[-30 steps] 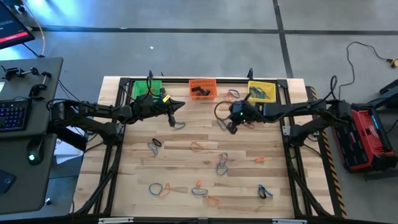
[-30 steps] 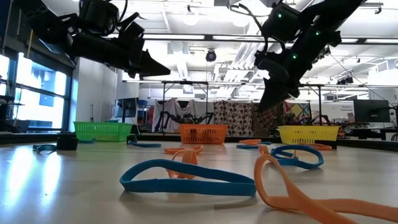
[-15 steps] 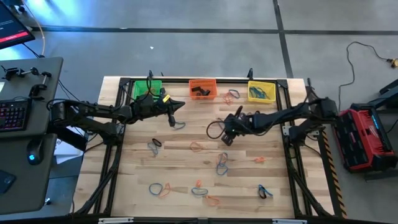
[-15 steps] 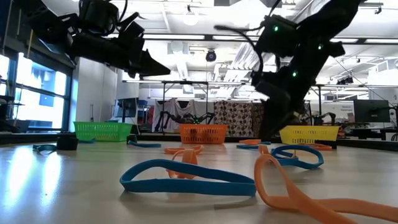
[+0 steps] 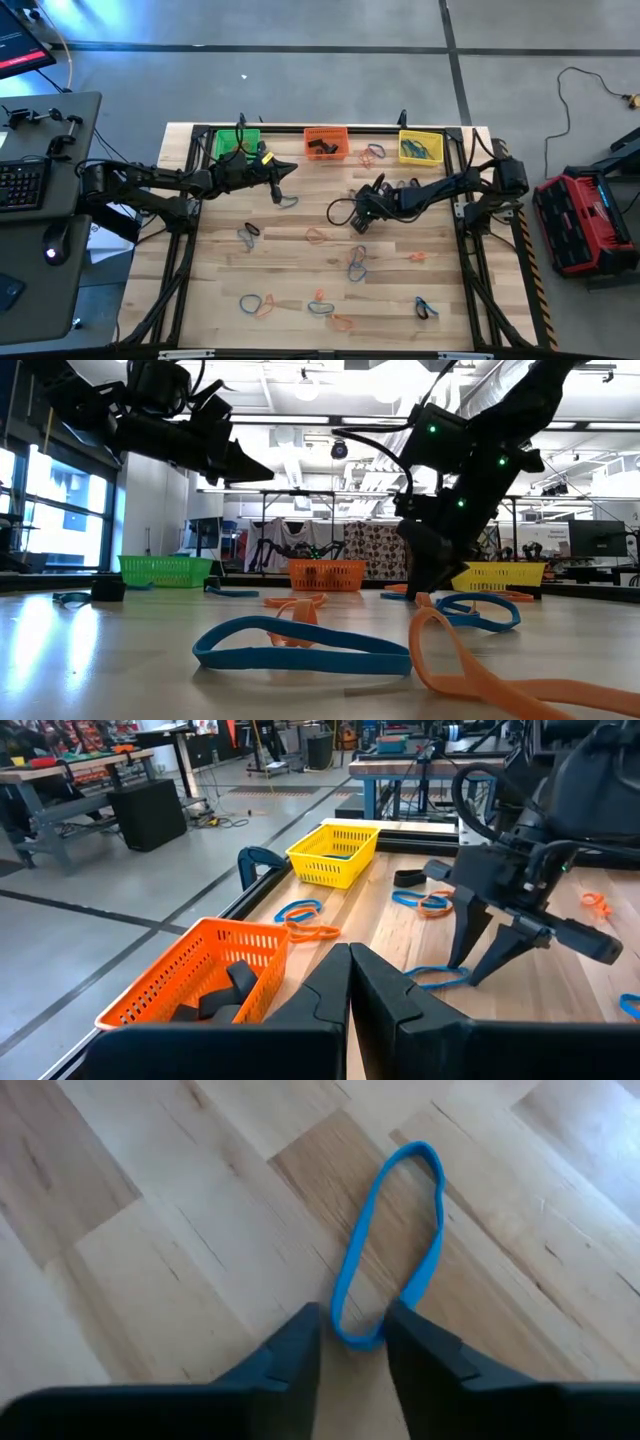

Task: Sort rubber bands into baskets
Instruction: Put the blue rubber band into the yellow bin

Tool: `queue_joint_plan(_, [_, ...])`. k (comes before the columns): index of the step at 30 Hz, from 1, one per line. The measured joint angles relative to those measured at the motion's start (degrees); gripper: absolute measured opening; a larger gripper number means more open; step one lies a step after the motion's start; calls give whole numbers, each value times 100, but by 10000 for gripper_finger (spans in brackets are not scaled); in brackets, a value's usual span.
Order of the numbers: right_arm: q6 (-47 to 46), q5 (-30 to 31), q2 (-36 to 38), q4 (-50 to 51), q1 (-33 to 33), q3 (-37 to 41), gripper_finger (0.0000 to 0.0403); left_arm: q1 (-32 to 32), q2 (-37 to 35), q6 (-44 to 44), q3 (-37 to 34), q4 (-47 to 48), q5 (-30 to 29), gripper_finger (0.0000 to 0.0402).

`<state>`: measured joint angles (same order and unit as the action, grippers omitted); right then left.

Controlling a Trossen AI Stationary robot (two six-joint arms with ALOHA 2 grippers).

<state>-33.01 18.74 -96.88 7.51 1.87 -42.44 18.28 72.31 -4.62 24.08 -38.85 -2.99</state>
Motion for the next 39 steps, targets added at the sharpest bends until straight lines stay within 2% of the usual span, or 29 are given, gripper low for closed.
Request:
queue_joint_plan(5, [148,223,8,29,0,-2,21,0,0,0,0,2,1,0])
queue_joint_plan(7, [291,231,66,93,8,6,6,0,0,0,0,3,1,0])
queue_joint_plan(14, [304,256,602,493,89,9,3,0,1,-2,0,7,1,0])
queue_joint_plan(18, [337,528,1094,868,187,9,3,0,2,-4,0,7,-2,0])
queue_joint_plan(22, [273,1120,1650,1483,411,9,2,0,2,-4,0,6,-1,0])
queue_joint_plan(30, [-61,2180,2727,2702,1296,9,1,0,2,-4,0,9,-1,0])
queue_joint_plan(35, [-50,2222,2918,3137,2125,9,0,0,2,-4,0,9,0,0])
queue_joint_plan(39, [137,2011,2864,3218,2887,9,0,0,2,-4,0,7,1,0])
